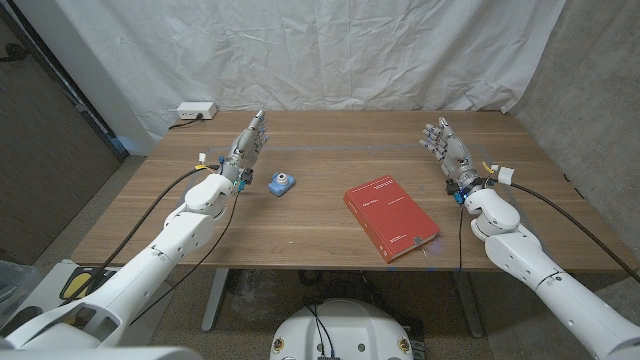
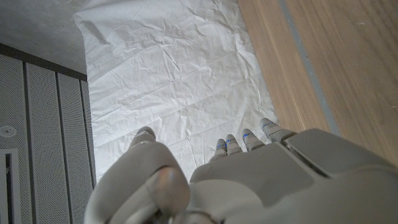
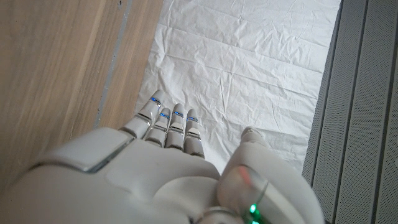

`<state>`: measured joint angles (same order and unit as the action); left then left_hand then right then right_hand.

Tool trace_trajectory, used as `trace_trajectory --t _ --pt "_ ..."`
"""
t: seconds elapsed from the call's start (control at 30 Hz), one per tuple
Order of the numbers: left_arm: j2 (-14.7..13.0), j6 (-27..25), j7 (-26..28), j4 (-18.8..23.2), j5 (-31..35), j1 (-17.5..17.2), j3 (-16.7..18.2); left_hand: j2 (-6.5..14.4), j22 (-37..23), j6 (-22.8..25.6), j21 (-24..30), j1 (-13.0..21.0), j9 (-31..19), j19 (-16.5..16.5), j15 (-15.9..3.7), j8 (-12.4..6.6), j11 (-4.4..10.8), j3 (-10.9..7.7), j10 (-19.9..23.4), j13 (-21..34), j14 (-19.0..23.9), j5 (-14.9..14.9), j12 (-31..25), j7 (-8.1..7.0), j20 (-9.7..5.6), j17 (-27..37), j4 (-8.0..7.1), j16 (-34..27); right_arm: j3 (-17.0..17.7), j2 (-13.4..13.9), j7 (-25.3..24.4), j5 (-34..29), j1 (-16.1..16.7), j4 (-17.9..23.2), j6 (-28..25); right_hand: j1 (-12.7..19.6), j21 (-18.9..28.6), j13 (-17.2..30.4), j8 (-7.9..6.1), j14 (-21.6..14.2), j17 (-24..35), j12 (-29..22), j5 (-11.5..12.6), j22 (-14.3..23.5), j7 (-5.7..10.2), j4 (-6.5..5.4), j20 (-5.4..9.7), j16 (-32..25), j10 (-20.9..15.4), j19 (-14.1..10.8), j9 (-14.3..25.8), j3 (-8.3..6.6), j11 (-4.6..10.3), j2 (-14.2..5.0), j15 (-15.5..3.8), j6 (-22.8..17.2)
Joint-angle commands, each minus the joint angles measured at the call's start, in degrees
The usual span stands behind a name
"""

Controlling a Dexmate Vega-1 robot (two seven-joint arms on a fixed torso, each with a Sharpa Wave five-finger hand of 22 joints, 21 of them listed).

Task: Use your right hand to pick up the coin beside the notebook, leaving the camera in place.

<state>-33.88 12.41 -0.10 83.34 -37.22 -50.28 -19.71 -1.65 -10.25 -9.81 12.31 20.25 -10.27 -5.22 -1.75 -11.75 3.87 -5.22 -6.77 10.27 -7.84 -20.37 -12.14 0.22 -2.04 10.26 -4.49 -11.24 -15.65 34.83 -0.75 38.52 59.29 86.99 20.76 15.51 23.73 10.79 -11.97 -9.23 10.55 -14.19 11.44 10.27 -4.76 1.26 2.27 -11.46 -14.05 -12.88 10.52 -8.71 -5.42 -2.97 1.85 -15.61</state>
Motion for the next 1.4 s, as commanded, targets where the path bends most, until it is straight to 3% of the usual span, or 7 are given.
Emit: trace_trajectory --t 0.03,0.67,0.93,1.3,1.4 --pt "-0.4 -0.4 1.6 1.3 0.4 -0.5 0.4 0.1 -0.1 -1.8 0.0 0.7 -0.2 0.2 -0.08 -0.45 -0.02 -0.26 0.4 0.1 0.5 -0.2 -0.4 0.42 -4.04 0.2 0.34 0.0 2.0 1.9 -0.3 -0.2 4.0 3.6 1.6 0.5 0.0 0.1 -0.22 -0.9 0.2 -0.3 -0.2 0.2 -0.27 0.52 1.39 -0.3 -0.9 -0.8 0.3 -0.17 0.03 -0.19 -0.1 -0.7" --pt "0.8 -1.2 2.7 0.3 0.3 0.3 0.0 0.5 -0.1 -0.7 0.2 1.4 -0.2 1.2 0.06 -0.53 -0.49 -0.29 1.7 0.1 2.0 0.0 -0.5 0.96 -4.43 0.1 0.64 -0.2 4.8 2.7 -0.1 -0.6 9.1 5.8 6.1 0.7 0.0 0.1 -0.21 -2.6 0.4 -0.4 -0.3 0.2 -0.22 0.76 1.97 -0.8 -2.1 -2.5 0.3 -0.27 0.39 -0.49 -0.63 -1.4" --pt "1.0 -1.1 2.2 -0.4 0.2 0.7 -0.2 1.0 0.0 0.6 0.7 2.0 -0.2 3.5 0.06 -0.59 -0.76 -0.29 3.3 0.1 3.7 0.2 -0.7 1.25 -5.08 0.1 0.87 -0.5 5.8 2.8 -1.0 -1.3 11.1 7.2 7.5 1.7 -0.1 0.1 -0.81 -4.1 0.3 -0.9 -0.4 0.2 0.86 1.55 2.21 -0.9 -4.1 -3.9 0.3 -0.65 0.88 -0.7 -1.73 -4.0" --pt "0.3 -0.7 2.0 0.8 0.5 -0.1 0.0 1.2 0.0 0.1 0.1 2.3 -0.2 2.6 -0.36 -0.08 -0.56 -0.2 2.4 0.1 2.9 0.4 -0.1 1.09 -5.15 0.1 0.99 0.2 7.9 3.8 -1.4 -0.9 15.4 9.9 7.9 2.0 -0.2 0.1 -0.63 -4.7 0.4 -0.8 -0.4 0.2 0.34 1.81 2.19 -1.0 -4.3 -4.5 0.3 -0.72 0.74 -0.7 -1.28 -4.1" --pt "0.0 -1.1 3.1 1.4 1.0 -0.5 0.1 1.2 0.0 0.0 0.0 2.3 -0.2 2.4 -0.46 -0.03 -0.51 -0.18 2.4 0.1 2.7 0.4 -0.1 1.02 -5.15 0.1 1.01 0.3 8.6 3.1 -3.1 -2.0 16.7 10.3 8.9 2.1 -0.2 0.0 -0.63 -4.9 0.4 -0.9 -0.4 0.2 0.32 1.92 2.16 -1.0 -4.6 -4.6 0.3 -0.78 0.64 -0.75 -1.39 -4.3"
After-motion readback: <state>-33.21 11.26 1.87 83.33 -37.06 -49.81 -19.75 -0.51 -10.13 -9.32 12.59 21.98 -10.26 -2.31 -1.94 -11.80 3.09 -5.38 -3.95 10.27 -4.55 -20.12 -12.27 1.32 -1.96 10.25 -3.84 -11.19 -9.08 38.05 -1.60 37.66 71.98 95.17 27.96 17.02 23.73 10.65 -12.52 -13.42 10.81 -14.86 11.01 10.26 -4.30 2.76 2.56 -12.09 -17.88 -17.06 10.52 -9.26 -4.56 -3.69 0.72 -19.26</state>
